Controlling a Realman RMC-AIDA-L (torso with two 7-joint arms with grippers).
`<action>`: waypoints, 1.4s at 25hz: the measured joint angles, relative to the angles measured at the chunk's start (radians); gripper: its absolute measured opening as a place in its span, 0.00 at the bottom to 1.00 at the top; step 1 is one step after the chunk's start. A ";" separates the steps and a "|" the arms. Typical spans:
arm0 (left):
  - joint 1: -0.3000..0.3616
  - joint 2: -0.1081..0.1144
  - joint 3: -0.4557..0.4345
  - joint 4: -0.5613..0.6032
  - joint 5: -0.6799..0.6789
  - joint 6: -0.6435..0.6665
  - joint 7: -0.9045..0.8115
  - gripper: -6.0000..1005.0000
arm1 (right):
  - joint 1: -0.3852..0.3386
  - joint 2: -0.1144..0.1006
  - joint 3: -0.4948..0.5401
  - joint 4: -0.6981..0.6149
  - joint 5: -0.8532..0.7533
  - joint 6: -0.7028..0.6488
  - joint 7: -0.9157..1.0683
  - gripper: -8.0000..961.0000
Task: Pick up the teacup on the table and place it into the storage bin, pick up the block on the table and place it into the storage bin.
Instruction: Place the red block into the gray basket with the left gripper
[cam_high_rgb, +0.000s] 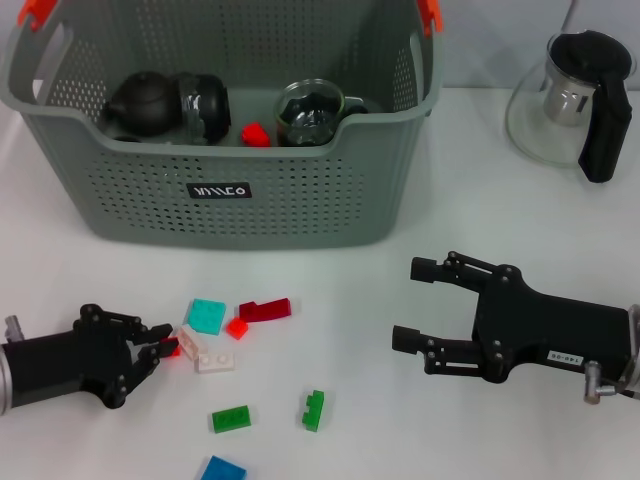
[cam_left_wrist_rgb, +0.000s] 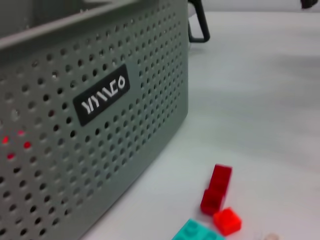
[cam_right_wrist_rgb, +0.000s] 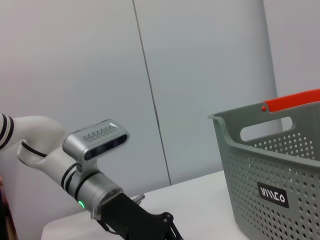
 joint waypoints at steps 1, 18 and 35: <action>0.000 0.004 -0.006 0.003 -0.001 0.021 -0.008 0.11 | 0.000 0.000 0.000 0.000 0.000 -0.001 0.000 0.95; -0.200 0.149 -0.399 -0.095 -0.175 0.605 -0.271 0.15 | 0.007 0.003 -0.005 -0.001 -0.001 -0.003 0.000 0.95; -0.398 0.145 -0.067 0.178 -0.265 0.136 -0.798 0.19 | 0.007 0.005 -0.008 0.000 -0.001 -0.007 0.000 0.95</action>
